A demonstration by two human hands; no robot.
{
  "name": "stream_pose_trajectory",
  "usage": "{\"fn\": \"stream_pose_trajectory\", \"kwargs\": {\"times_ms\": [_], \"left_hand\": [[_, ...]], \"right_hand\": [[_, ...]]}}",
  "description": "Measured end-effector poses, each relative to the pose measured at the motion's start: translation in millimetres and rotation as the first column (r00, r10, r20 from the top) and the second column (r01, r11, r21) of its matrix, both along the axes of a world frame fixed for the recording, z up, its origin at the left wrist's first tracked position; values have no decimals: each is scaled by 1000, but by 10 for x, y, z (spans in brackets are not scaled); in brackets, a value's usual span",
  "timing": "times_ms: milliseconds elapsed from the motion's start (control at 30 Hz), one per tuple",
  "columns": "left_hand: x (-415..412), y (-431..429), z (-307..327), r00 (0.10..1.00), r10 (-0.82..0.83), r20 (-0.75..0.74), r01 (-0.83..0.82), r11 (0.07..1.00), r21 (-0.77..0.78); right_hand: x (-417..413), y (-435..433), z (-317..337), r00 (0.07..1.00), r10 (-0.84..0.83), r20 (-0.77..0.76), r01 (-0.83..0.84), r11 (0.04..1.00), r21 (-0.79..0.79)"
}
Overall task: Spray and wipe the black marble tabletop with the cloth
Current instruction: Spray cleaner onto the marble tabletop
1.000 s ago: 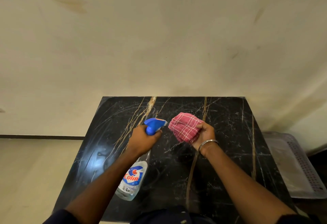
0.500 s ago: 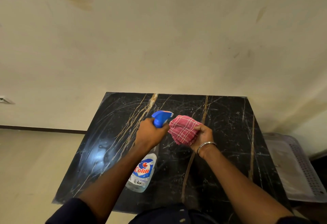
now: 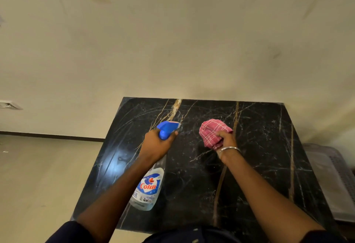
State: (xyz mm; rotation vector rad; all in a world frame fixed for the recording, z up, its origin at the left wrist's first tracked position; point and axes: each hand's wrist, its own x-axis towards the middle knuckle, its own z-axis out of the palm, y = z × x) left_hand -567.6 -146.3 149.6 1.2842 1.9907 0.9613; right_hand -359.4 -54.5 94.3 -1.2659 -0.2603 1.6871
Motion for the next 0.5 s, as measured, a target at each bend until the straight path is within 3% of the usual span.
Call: {"fn": "stream_pose_trajectory", "kwargs": {"times_ms": [200, 333, 433, 500], "left_hand": [[-562, 247, -45, 995, -59, 82, 58, 998, 12], [-983, 457, -127, 990, -95, 108, 96, 995, -9], [-1341, 624, -270, 985, -102, 143, 102, 995, 4], [-1557, 711, -381, 982, -79, 170, 79, 997, 12]], "right_hand": [[-652, 365, -72, 969, -118, 215, 117, 993, 16], [-1244, 645, -122, 869, -3, 496, -101, 978, 183], [-1818, 936, -297, 684, 155, 713, -418, 884, 209], [-2184, 1119, -555, 414, 307, 857, -702, 707, 86]]}}
